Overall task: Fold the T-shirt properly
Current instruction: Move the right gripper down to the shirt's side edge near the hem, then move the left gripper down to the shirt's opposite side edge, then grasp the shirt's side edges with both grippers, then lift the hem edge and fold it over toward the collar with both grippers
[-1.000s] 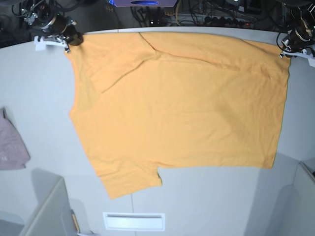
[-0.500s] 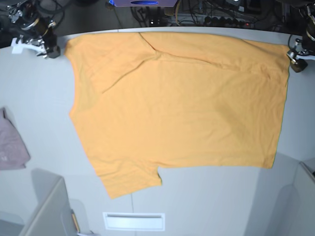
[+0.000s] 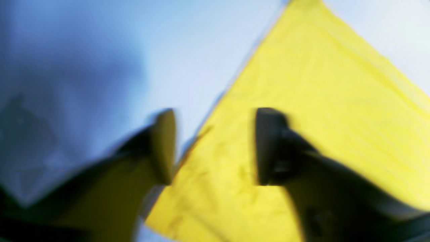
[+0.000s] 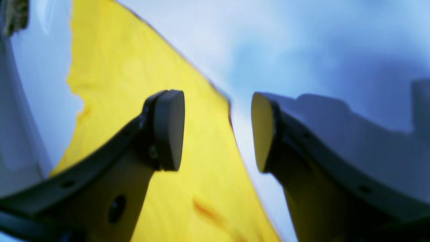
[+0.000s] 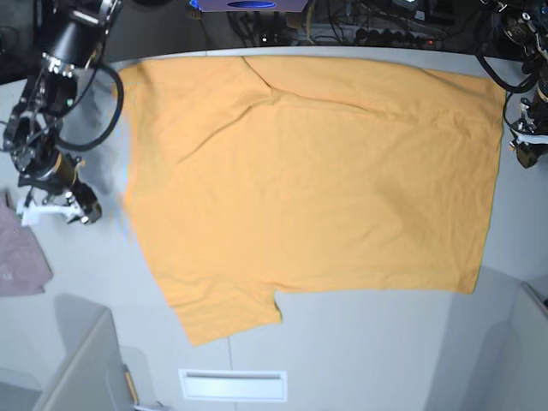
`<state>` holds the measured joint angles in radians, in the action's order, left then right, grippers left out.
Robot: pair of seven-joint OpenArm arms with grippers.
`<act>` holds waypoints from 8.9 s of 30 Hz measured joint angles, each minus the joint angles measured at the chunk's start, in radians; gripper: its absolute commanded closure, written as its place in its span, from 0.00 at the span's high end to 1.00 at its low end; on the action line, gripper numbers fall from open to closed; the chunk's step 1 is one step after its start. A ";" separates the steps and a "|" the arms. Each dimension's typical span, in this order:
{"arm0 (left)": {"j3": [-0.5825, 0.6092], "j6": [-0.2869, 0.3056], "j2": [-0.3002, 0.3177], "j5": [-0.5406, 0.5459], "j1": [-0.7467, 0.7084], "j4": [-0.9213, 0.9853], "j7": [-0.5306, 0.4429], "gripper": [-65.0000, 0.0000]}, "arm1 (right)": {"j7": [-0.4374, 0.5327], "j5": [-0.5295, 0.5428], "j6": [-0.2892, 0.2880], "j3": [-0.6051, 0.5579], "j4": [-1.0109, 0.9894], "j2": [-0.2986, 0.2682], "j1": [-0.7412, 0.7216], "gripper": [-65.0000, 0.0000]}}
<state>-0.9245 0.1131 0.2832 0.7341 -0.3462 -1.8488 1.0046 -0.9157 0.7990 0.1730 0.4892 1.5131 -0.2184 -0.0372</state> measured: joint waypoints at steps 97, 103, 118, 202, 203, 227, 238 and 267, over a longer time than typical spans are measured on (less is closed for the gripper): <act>0.737 0.001 0.204 -0.307 0.884 1.254 -0.316 0.85 | 0.380 -0.272 -0.320 -0.528 -0.961 0.059 -0.616 0.00; 0.736 -0.004 0.199 -0.315 0.883 1.264 -0.336 0.44 | 0.383 -0.272 -0.320 -0.528 -0.958 0.059 -0.610 0.00; 0.726 -0.001 0.188 -0.294 0.794 1.088 -0.204 0.00 | 0.389 -0.268 -0.320 -0.527 -0.956 0.039 -0.583 0.00; 0.705 -0.001 0.204 -0.315 0.815 1.126 -0.264 0.82 | 0.414 -0.257 -0.331 -0.526 -0.946 0.023 -0.557 0.00; 0.705 -0.001 0.202 -0.314 0.820 1.126 -0.265 0.82 | 0.414 -0.257 -0.331 -0.526 -0.946 0.023 -0.557 0.00; 0.858 -0.005 0.193 -0.307 0.882 1.297 -0.457 0.00 | 0.417 -0.254 -0.332 -0.526 -0.946 0.023 -0.555 0.00; 0.861 0.000 0.174 -0.307 0.896 1.134 -0.345 0.00 | 0.376 -0.276 -0.327 -0.527 -0.736 0.003 -0.472 0.00; 0.566 -0.004 0.161 -0.309 0.757 0.589 -0.083 0.00 | 0.621 -0.274 -0.331 -0.536 -0.511 -0.014 -0.324 0.00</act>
<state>-0.3588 0.1089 0.4438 0.4252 0.4110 -1.2602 0.9218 -0.2947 0.5251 -0.1577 -0.0471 1.0019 -0.2329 -0.3611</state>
